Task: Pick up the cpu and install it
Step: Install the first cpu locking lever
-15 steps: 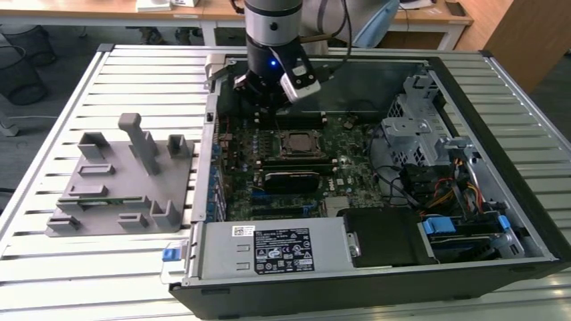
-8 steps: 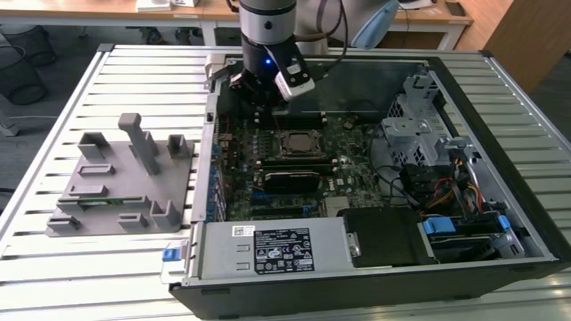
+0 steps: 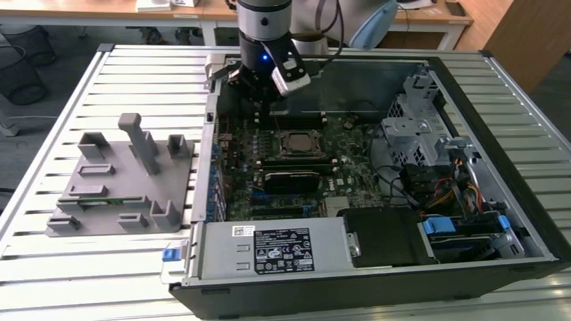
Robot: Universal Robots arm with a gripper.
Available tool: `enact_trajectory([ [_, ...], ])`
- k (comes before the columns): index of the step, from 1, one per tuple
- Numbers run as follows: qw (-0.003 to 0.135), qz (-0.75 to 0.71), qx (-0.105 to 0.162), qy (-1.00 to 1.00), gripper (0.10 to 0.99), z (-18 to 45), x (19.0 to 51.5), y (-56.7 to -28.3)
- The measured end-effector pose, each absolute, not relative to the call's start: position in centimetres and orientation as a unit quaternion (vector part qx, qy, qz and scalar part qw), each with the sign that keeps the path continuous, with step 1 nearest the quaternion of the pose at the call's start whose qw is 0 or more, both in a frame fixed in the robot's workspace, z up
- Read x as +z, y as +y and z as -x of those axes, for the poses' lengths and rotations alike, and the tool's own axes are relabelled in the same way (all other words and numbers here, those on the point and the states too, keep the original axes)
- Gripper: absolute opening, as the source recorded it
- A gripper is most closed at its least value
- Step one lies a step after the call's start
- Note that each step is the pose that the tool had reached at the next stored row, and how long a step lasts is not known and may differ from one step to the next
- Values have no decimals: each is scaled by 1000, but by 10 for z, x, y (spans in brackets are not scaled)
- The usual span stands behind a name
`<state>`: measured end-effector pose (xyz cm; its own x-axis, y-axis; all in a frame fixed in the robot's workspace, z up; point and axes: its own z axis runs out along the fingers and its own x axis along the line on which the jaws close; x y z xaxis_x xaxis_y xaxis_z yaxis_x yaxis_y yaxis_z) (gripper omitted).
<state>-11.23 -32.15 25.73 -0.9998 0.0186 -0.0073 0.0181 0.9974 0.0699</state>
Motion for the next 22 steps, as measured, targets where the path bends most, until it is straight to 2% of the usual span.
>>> enact_trajectory([
  [22, 4, -7, 35, 999, 106, 89, 257, -319],
])
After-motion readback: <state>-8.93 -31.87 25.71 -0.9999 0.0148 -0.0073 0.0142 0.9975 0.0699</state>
